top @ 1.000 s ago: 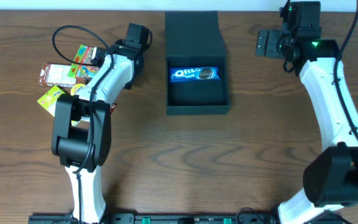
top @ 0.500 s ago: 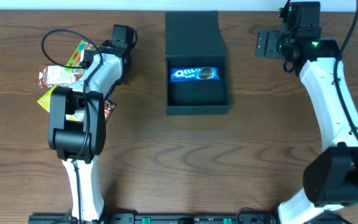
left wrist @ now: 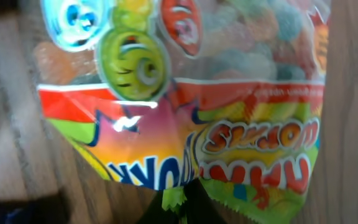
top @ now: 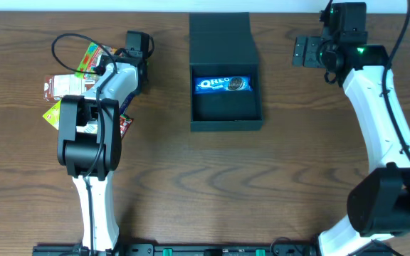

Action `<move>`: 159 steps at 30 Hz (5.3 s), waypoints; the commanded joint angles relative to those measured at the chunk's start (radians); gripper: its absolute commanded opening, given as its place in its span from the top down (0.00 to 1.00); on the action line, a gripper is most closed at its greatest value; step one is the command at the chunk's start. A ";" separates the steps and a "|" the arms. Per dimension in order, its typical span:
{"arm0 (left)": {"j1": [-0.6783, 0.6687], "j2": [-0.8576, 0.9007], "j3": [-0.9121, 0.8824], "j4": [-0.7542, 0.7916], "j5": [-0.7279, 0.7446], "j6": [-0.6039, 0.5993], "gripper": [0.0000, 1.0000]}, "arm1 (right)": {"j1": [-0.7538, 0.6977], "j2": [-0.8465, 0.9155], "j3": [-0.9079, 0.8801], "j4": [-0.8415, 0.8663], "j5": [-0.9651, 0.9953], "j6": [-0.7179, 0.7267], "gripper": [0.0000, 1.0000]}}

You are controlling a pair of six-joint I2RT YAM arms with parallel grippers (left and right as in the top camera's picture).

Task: Pack container
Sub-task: 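Return the left gripper to the snacks and grasp the gummy worms bag, then carry the gummy worms bag over the box and drop it inside, then push the gummy bag down into the box with the right gripper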

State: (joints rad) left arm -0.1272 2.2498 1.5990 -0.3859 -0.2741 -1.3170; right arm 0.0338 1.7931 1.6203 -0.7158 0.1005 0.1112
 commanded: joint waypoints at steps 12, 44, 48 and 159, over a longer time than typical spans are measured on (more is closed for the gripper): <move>-0.151 -0.222 0.111 -0.010 -0.155 0.526 0.95 | -0.007 0.012 -0.006 -0.003 -0.004 0.008 0.01; 0.055 0.001 0.109 0.007 0.131 1.595 0.05 | -0.007 0.012 -0.006 -0.037 -0.004 0.042 0.01; 0.055 0.016 0.109 -0.006 0.121 1.613 0.05 | -0.007 0.012 -0.006 -0.036 -0.004 0.042 0.01; 0.061 -0.307 0.385 -0.547 0.216 0.846 0.05 | 0.411 0.348 0.031 -0.316 -0.145 -0.238 0.99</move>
State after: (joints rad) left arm -0.0647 1.9434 1.9800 -0.9337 -0.0589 -0.4896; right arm 0.4519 2.1403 1.6241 -1.0176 -0.1200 -0.1665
